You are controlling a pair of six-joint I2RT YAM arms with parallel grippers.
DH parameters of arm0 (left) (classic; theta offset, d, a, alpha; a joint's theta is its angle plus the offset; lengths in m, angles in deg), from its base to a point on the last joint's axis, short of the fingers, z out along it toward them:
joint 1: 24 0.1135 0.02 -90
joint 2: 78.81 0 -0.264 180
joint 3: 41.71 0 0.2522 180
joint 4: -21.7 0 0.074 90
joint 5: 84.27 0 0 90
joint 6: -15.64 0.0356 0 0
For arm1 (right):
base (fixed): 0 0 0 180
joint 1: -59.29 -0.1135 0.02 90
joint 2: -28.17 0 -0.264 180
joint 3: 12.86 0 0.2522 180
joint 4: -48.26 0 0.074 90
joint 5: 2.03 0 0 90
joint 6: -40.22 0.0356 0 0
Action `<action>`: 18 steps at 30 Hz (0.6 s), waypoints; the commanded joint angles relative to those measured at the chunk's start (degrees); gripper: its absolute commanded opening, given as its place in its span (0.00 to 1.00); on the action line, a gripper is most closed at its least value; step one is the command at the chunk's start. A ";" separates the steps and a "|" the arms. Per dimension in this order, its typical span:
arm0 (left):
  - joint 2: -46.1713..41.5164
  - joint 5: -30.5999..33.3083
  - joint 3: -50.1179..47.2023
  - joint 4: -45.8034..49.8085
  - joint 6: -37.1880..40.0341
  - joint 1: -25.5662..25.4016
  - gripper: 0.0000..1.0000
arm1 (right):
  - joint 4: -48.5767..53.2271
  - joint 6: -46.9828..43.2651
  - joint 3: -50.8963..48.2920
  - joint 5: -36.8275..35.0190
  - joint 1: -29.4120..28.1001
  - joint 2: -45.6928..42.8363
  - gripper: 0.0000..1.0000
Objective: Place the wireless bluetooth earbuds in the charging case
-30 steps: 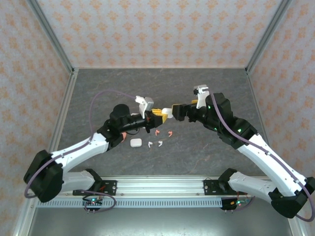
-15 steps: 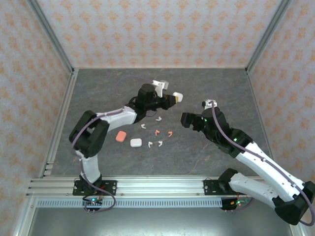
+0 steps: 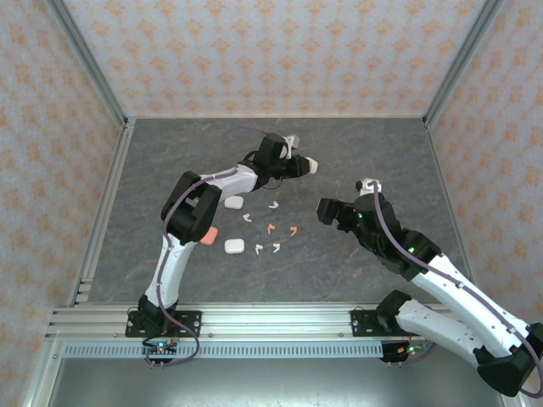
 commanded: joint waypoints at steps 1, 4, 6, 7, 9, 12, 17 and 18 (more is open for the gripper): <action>1.98 -1.27 4.56 4.99 -0.38 0.51 0.00 | 1.21 -0.27 -0.85 -2.71 0.06 -1.05 0.99; 3.57 -1.31 6.15 6.41 -0.47 0.52 0.06 | 1.13 -0.52 -1.14 -3.19 0.06 -1.14 0.99; 4.29 -1.06 6.58 6.73 -0.71 0.55 0.13 | 1.13 -0.79 -1.13 -3.44 0.06 -1.05 0.99; 4.60 -1.00 6.64 6.66 -1.14 0.60 0.15 | 1.05 -0.95 -1.13 -3.62 0.06 -1.04 0.99; 5.12 -1.09 6.41 5.88 -2.08 0.86 0.18 | 0.88 -1.19 -1.22 -3.93 0.06 -0.96 0.99; 5.28 -0.88 6.33 5.71 -2.51 1.10 0.27 | 0.39 -1.52 -1.13 -4.11 0.06 -0.55 0.99; 5.15 1.39 6.29 8.02 -1.25 1.22 0.46 | 0.46 -1.98 -0.46 -4.42 0.06 0.66 0.99; 5.01 1.78 6.13 8.35 -0.89 1.21 0.48 | 0.75 -2.08 -0.09 -4.60 0.06 0.79 0.99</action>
